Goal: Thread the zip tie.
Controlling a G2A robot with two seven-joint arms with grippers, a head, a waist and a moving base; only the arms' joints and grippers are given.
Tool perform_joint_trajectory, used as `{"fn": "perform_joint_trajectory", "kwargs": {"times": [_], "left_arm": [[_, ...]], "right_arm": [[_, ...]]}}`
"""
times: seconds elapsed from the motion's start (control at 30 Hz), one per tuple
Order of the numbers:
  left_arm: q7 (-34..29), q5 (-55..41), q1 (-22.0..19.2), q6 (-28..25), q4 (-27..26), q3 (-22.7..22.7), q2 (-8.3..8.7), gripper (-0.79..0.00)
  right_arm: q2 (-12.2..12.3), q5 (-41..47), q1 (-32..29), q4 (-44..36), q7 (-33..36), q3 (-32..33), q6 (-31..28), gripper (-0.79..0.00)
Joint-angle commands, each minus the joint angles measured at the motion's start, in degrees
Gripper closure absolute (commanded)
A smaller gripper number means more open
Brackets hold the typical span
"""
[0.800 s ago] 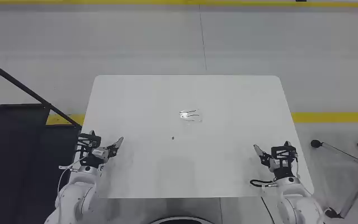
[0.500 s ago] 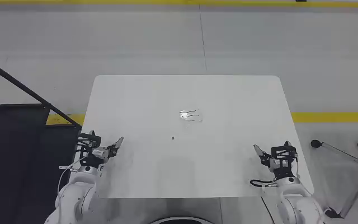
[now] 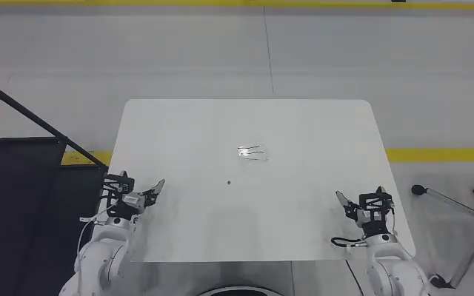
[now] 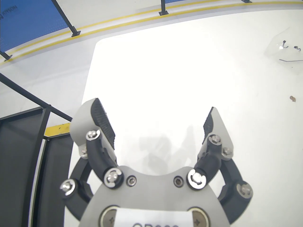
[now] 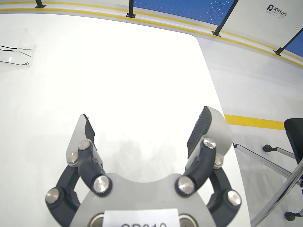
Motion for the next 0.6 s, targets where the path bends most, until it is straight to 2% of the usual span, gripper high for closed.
{"fn": "perform_joint_trajectory", "kwargs": {"times": [0.0, 0.13, 0.3, 0.47, 0.57], "left_arm": [[-1.57, -2.54, -1.23, -0.59, -0.5, 0.6, -0.17, -0.785], [-6.33, -9.15, -4.01, -2.82, -1.61, 1.12, -0.42, -0.785], [-15.39, -18.02, -8.87, -6.21, -2.16, 2.21, -0.57, -0.785], [-25.25, -29.68, -14.25, -7.81, -1.16, 3.34, -0.77, -0.785], [-30.45, -33.18, -17.65, -8.33, 0.14, 4.27, -0.74, -0.785]], "right_arm": [[0.0, 0.0, 0.0, 0.0, 0.0, 0.0, 0.0, -0.785], [0.0, 0.0, 0.0, 0.0, 0.0, 0.0, 0.0, -0.785], [0.0, 0.0, 0.0, 0.0, 0.0, 0.0, 0.0, -0.785], [0.0, 0.0, 0.0, 0.0, 0.0, 0.0, 0.0, -0.785], [0.0, 0.0, 0.0, 0.0, 0.0, 0.0, 0.0, -0.785]]}}
